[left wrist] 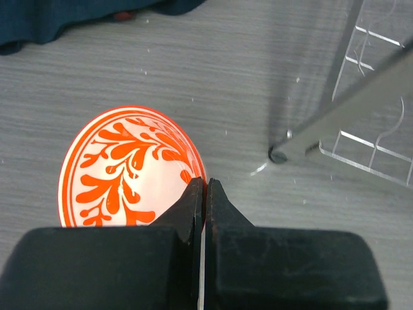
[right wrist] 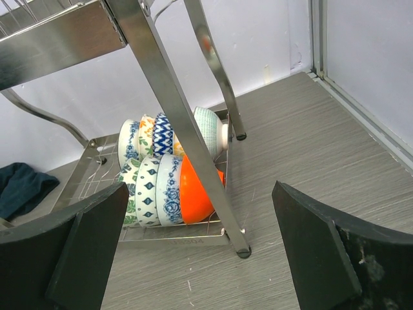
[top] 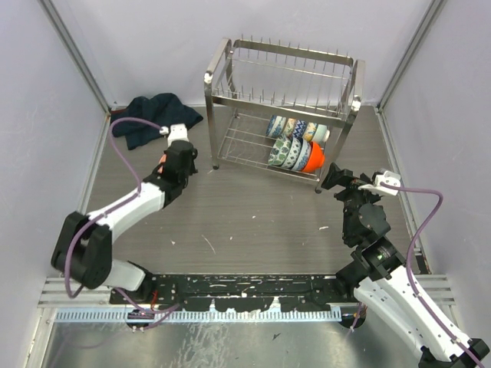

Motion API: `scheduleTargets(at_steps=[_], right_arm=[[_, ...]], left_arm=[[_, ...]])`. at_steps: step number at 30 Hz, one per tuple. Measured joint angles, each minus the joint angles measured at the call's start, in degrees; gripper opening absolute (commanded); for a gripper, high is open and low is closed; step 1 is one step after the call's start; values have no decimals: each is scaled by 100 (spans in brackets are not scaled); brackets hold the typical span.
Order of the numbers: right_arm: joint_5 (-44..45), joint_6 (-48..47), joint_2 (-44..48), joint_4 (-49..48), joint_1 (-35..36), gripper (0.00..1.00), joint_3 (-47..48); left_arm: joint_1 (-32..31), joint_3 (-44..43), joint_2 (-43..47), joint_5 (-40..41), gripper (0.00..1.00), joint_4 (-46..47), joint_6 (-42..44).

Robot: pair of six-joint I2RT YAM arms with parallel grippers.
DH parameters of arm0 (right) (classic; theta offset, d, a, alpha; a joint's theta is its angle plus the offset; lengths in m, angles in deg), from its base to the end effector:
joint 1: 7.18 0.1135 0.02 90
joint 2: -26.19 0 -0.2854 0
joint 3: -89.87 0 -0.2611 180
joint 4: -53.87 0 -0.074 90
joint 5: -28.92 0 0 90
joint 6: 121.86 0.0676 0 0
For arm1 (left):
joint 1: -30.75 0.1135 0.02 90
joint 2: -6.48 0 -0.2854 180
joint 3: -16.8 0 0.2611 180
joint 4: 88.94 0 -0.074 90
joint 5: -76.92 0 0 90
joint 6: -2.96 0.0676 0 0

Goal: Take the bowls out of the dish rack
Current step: Place the bowl at the center of the board.

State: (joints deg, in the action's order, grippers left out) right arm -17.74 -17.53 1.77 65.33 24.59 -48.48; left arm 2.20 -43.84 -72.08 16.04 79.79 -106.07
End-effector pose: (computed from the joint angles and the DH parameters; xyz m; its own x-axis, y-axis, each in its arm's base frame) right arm 0.1367 0.0301 0.3212 0.1317 0.2933 -0.9469 0.1703 0.9343 0.3131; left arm 0.3038 -0.1279 0.2480 -0.4194 -0.0961 -0.9027 -0.0978 0.9934 -0.0603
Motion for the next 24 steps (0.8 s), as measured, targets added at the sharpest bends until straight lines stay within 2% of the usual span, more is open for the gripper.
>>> scheduleTargets(at_steps=[11,17,24], right_arm=[[-2,0,9,-31,0,100,2],[0,0,52,-33,0,100,2],[0,-2,-4,-31,0,100,2]], left_arm=[[621,-1895,-1773,-330,0,-68,234],[791,-2538,-2527,-417,0,-151,286],[946,-2761,-3060,-553,0,-332,332]])
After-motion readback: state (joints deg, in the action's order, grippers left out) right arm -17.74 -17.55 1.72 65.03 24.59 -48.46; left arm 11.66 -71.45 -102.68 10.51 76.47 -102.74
